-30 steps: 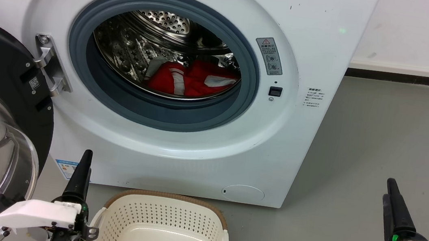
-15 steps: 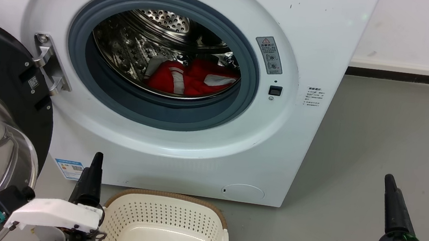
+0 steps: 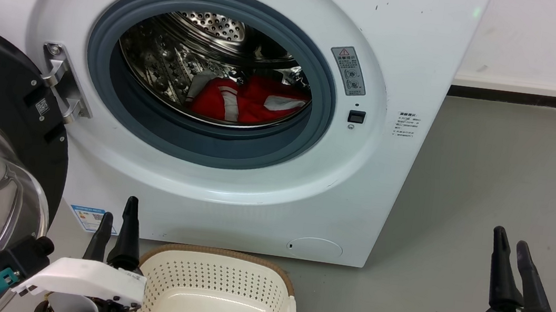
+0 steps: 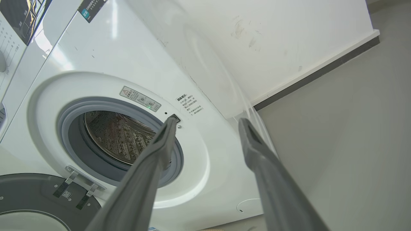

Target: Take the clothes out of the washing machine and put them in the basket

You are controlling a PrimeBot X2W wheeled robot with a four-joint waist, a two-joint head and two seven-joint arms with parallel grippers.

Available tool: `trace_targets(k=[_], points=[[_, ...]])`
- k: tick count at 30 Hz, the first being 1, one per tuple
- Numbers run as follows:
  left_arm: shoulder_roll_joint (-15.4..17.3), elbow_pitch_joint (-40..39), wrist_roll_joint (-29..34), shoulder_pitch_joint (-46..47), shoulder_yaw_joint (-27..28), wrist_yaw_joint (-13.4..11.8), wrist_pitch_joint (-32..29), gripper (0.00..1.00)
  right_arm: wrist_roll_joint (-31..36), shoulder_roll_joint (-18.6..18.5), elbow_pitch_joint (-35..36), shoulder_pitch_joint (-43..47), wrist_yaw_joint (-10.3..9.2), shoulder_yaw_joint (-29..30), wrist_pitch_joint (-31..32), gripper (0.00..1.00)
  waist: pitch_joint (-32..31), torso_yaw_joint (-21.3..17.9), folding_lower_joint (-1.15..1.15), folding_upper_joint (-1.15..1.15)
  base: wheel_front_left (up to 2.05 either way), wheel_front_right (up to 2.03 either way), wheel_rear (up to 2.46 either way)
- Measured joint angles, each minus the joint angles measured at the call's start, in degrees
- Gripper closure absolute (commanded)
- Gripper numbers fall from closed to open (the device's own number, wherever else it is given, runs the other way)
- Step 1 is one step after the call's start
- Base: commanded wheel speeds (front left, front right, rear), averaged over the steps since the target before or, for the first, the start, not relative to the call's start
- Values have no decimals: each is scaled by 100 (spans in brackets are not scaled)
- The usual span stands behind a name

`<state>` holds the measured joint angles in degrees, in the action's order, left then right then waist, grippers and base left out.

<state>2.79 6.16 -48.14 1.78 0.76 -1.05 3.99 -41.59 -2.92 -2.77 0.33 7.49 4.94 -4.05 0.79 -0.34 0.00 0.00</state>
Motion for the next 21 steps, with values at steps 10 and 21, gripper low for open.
trace_targets(k=[10, 21], points=[[1, -152, 731, -49, -77, -104, 183, 0, 911, 0, 189, 108, 0, -54, -174, 0, 6, -4, 0, 0, 0, 0, 0], [1, -265, 1486, -141, -168, -151, 367, 0, 1708, 0, 336, 205, 0, -46, -358, 0, 21, -24, 0, 0, 0, 0, 0]])
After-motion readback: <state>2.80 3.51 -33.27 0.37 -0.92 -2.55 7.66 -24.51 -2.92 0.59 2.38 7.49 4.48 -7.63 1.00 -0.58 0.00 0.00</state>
